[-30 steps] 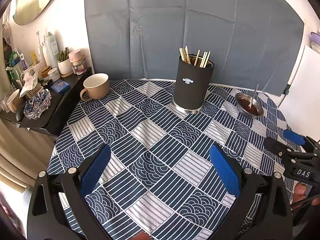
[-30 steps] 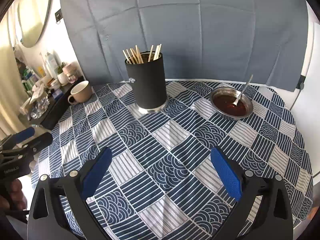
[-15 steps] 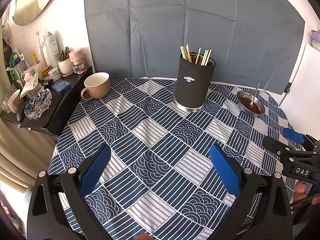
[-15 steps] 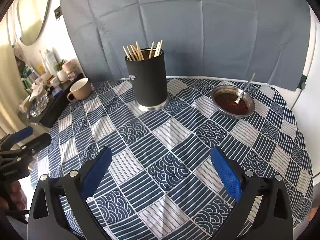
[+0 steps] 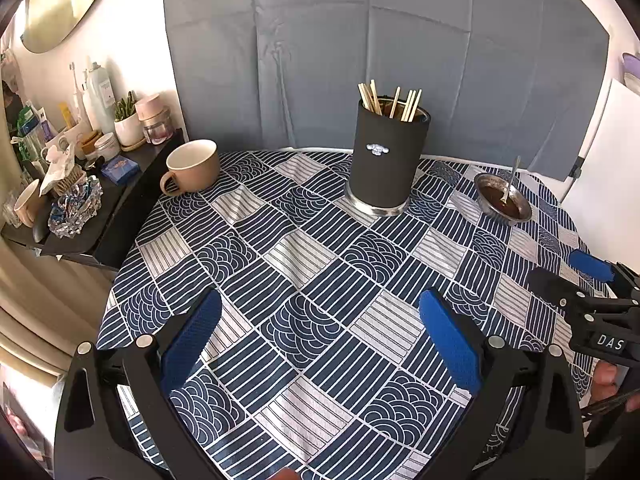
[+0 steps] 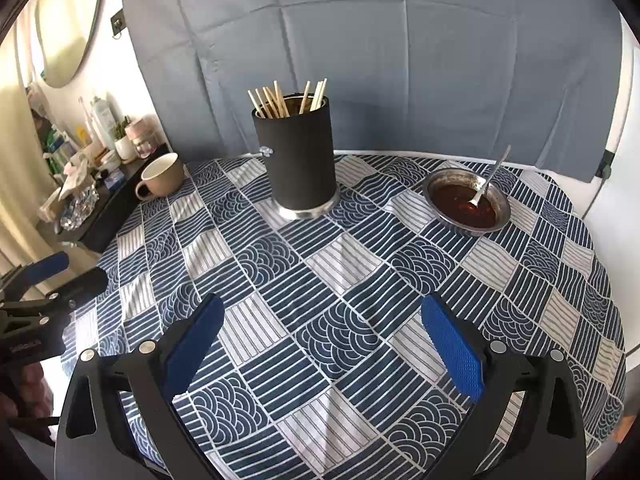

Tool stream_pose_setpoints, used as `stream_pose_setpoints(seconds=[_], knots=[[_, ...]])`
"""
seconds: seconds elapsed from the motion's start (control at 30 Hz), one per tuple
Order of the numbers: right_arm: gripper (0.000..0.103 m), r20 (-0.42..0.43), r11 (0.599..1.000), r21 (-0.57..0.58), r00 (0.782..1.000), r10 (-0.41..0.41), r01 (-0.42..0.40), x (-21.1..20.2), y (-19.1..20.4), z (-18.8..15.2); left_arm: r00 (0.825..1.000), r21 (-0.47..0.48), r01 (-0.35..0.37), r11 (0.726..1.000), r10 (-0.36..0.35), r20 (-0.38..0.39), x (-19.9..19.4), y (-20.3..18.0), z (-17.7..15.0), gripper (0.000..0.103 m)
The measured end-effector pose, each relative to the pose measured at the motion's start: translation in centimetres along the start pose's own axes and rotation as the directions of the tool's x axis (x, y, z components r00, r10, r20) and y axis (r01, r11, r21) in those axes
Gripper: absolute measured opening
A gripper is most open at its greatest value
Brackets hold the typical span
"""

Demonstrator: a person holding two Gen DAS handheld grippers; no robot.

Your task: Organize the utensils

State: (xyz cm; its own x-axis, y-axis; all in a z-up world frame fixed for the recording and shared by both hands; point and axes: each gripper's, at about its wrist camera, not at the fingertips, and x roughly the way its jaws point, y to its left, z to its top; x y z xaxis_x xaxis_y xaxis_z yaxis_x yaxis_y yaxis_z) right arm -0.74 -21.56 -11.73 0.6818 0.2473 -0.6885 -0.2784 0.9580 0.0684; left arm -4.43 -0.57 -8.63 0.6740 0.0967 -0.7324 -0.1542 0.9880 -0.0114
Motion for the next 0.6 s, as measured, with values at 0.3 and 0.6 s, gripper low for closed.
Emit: stream_pose_setpoints(seconds=[0.3,0.6], knots=[[0.095,-0.009,1.0,0.002,1.0,0.007,-0.007,0.2,0.03,0.01,1.0,0.005,-0.004,1.0,0.004,-0.003,-0.09,0.0,-0.13,0.097],[0.095,-0.019,1.0,0.018,1.0,0.007,-0.007,0.47,-0.21,-0.07,1.0,-0.002,-0.002,1.0,0.002,-0.006,0.06,0.21,-0.14,0.097]])
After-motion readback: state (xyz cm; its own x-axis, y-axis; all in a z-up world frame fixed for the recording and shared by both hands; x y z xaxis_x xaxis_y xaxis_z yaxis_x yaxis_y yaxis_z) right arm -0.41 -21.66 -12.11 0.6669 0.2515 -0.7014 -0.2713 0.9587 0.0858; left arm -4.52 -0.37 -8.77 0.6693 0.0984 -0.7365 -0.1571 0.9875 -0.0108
